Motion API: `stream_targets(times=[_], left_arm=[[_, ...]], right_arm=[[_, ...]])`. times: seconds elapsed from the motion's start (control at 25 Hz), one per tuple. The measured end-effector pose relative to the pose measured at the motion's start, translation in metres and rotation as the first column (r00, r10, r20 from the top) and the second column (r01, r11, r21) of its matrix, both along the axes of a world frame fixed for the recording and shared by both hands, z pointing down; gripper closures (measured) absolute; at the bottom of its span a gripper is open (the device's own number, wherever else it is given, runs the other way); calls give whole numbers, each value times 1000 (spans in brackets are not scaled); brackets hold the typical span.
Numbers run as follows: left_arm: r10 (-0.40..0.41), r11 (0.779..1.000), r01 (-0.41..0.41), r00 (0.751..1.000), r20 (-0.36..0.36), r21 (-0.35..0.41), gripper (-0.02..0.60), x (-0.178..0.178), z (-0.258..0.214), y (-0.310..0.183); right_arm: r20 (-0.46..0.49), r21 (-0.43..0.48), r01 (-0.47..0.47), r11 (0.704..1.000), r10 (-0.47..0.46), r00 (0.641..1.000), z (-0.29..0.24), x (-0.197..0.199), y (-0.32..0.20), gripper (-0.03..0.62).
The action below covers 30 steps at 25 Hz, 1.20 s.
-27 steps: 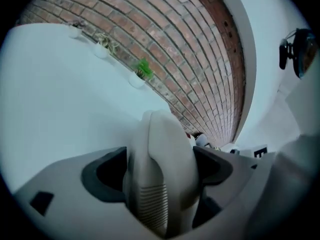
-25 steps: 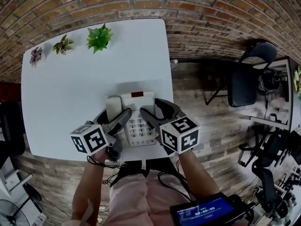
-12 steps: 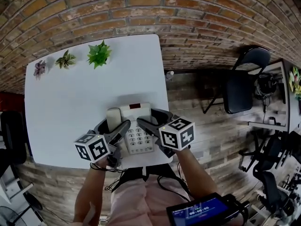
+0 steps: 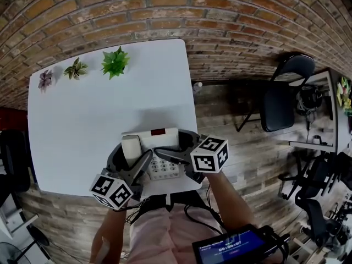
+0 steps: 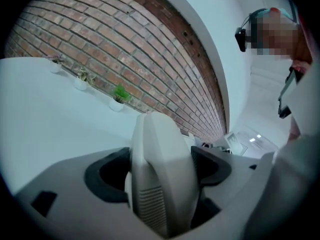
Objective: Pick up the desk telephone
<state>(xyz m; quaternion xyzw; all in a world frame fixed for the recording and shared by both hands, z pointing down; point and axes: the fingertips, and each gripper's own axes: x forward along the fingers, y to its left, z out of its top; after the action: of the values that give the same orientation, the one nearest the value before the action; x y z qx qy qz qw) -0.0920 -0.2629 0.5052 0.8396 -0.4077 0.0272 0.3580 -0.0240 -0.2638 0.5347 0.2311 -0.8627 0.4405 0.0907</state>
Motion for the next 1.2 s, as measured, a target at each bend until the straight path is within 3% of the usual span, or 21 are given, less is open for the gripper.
stream_targets(times=[0.4,0.56,0.64,0.72,0.92,1.2], left_arm=[[-18,997,17,1000,18,72,202,-1,-8,6],[64,994,-66,998,22,82,181,4,-8,8],[130,989,-132,991,28,71,138,6,-7,13],[159,987,-159,987,-2,30,115,0,-3,19],[142,983,-156,981,-134,-101,103,-17,15,39],[203,965,-231,957,-205,-125,101,-9,20,42]], right_arm=[[146,-57,104,993,-95,985,-6,-11,8,278],[177,-44,101,994,-92,980,-9,-10,9,300],[185,-35,105,994,-96,978,-10,-10,9,304],[187,-28,109,994,-102,977,-10,-10,9,306],[201,-16,117,993,-112,973,-12,-12,10,310],[219,-16,121,993,-115,969,-14,-12,10,318]])
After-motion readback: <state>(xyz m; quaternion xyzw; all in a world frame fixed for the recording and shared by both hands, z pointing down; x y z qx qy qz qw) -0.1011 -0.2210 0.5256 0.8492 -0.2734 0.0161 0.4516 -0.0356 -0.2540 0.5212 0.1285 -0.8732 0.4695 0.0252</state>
